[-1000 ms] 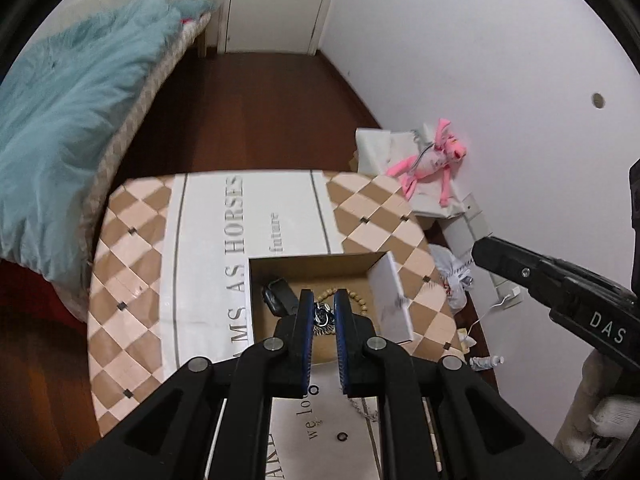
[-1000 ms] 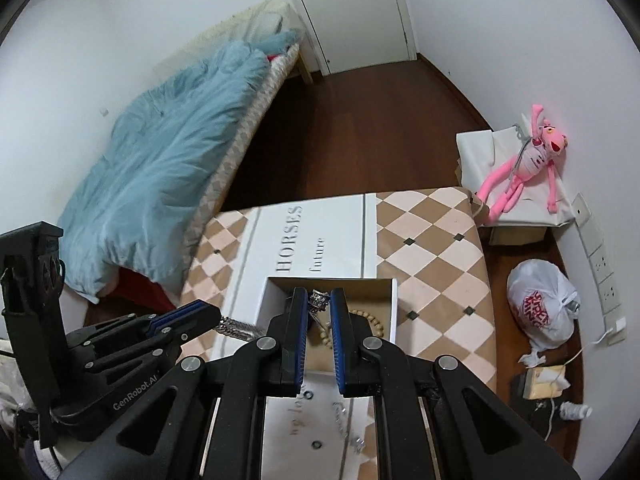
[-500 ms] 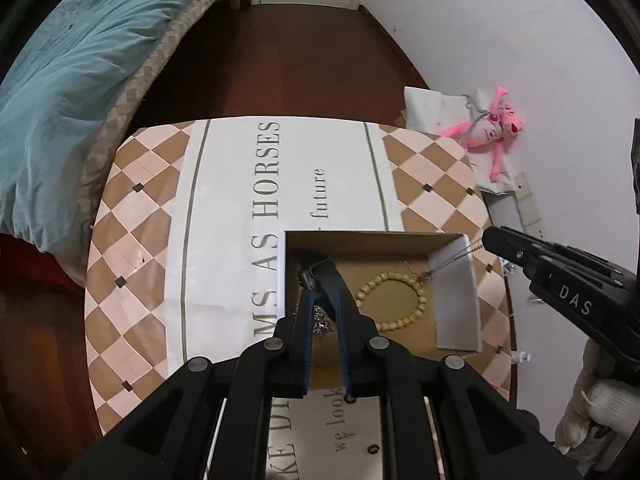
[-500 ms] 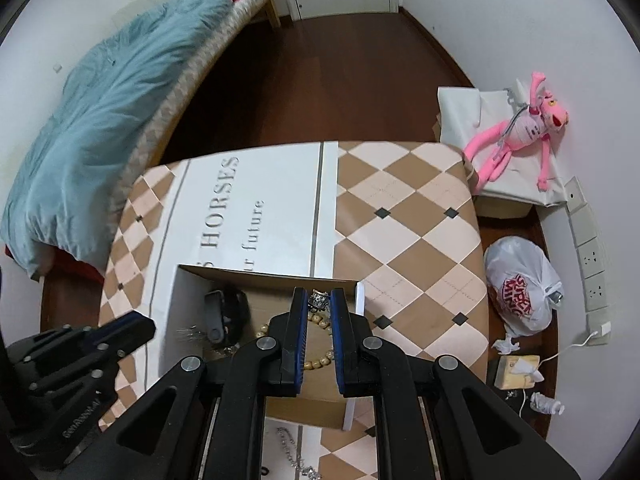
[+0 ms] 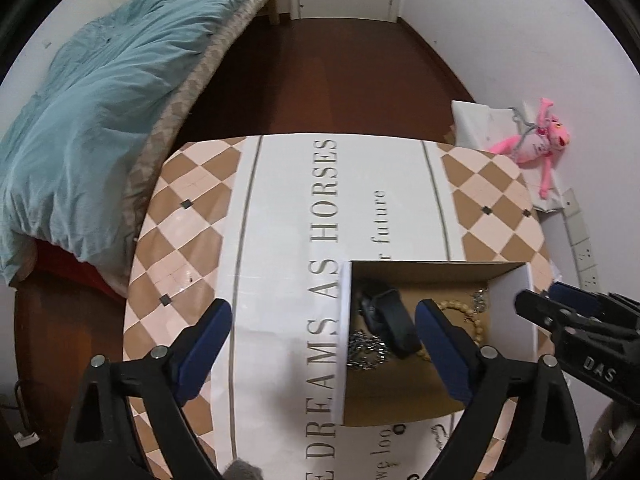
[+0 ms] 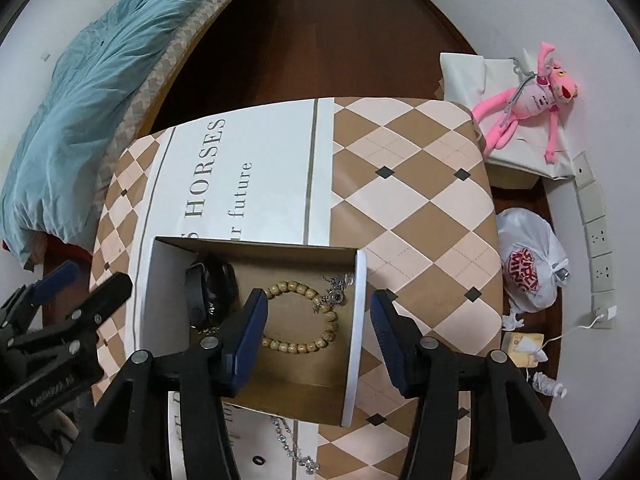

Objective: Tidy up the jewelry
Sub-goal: 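Open both grippers to release the chain bracelet and necklace into the box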

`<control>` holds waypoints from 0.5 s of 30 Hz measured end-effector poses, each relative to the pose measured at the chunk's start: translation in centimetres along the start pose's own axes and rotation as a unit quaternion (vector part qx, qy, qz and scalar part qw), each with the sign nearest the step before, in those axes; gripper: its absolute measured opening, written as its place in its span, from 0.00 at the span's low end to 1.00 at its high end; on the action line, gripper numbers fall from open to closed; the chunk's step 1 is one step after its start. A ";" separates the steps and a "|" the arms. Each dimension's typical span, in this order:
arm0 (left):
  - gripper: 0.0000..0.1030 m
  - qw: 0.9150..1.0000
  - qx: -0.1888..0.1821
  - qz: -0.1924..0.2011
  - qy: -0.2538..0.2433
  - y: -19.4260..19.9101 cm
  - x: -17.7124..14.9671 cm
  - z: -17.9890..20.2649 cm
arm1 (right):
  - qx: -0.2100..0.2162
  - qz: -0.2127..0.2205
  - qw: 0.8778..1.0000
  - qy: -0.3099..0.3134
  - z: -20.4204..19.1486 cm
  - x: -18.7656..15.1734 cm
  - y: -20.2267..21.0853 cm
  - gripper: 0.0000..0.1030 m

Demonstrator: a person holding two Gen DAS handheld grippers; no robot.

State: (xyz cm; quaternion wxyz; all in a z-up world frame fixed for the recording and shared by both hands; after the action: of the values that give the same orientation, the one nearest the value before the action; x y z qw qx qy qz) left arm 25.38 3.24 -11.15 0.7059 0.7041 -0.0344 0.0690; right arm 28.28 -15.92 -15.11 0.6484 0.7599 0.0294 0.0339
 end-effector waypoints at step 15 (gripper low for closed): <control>0.97 0.999 0.025 0.022 -0.006 -0.3 -3.5 0.1 | -0.074 0.016 0.997 -0.013 -0.2 -4.8 -1.3 0.94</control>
State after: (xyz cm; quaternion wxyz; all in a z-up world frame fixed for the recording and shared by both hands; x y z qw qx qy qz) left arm 21.96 2.96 -11.93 0.6862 0.7210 -0.0523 0.0810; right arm 23.46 -15.92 -16.38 0.7027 0.7105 0.0058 0.0366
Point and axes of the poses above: each gripper's, at about its wrist camera, not at the fingertips, and y roughly against the way its jaws point, z to its right, x to its top, the point moved 1 cm from there along -y, roughly the way its jaws point, and after that the axes turned 14 degrees about -z, right-handed, at the moved point
